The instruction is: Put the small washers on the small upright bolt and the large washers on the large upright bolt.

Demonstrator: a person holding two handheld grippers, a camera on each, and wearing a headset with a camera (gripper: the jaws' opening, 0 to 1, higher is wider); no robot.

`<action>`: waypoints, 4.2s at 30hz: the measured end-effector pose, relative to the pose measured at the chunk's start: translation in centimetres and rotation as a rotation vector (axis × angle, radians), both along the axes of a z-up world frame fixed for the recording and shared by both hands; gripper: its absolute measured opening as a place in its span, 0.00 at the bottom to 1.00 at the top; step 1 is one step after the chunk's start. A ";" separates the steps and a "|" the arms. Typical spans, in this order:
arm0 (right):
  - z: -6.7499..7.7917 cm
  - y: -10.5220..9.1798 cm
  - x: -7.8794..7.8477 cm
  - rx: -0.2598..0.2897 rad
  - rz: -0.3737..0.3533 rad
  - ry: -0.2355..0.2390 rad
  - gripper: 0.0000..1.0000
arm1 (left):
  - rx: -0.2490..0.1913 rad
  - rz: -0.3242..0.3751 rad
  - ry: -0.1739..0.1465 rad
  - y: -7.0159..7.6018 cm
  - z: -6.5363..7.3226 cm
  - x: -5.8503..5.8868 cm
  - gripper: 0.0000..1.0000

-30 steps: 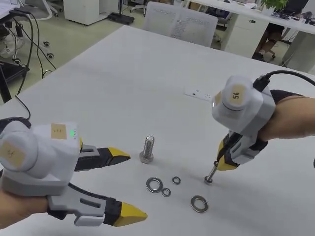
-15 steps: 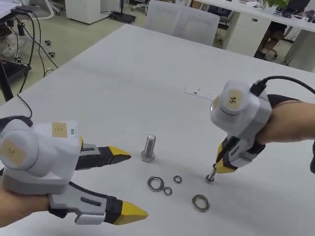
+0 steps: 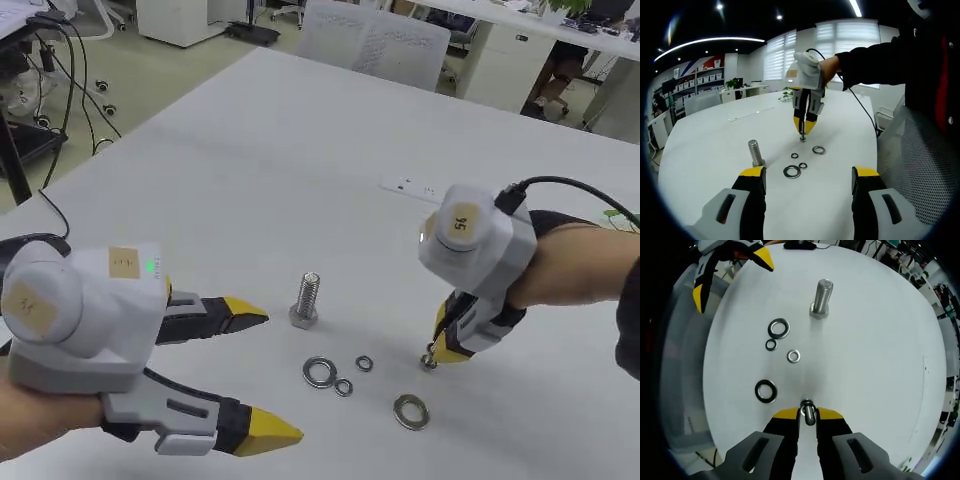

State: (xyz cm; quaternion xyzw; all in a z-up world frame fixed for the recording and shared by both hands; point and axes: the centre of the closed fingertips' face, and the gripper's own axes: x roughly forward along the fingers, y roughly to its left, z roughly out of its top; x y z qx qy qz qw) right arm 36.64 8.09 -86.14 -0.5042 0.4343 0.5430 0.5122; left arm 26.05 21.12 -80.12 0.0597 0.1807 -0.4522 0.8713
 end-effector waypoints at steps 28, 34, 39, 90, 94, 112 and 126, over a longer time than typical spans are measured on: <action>-0.9 -0.2 0.0 -0.008 0.003 -0.002 0.17 | 0.000 0.000 0.004 0.0 0.1 -0.2 0.69; -0.9 -0.2 0.1 -0.002 -0.004 -0.003 0.20 | 0.002 -0.001 0.004 0.0 0.1 -0.2 0.69; -0.6 -0.1 0.0 0.005 -0.008 0.004 0.27 | 0.003 -0.001 0.001 0.0 0.2 -0.2 0.69; -0.3 6.2 -2.6 0.042 0.121 0.017 0.39 | -0.005 0.013 -0.017 0.4 0.5 -0.4 0.68; -0.5 6.3 -2.7 0.038 0.126 0.022 0.38 | -0.005 0.015 -0.018 0.4 0.5 -0.5 0.68; -1.5 6.8 -2.9 0.024 0.142 0.026 0.31 | -0.005 0.024 -0.018 0.8 0.7 -0.8 0.67; -1.9 6.9 -2.9 0.024 0.139 0.028 0.27 | -0.004 0.028 -0.018 0.9 0.7 -0.7 0.67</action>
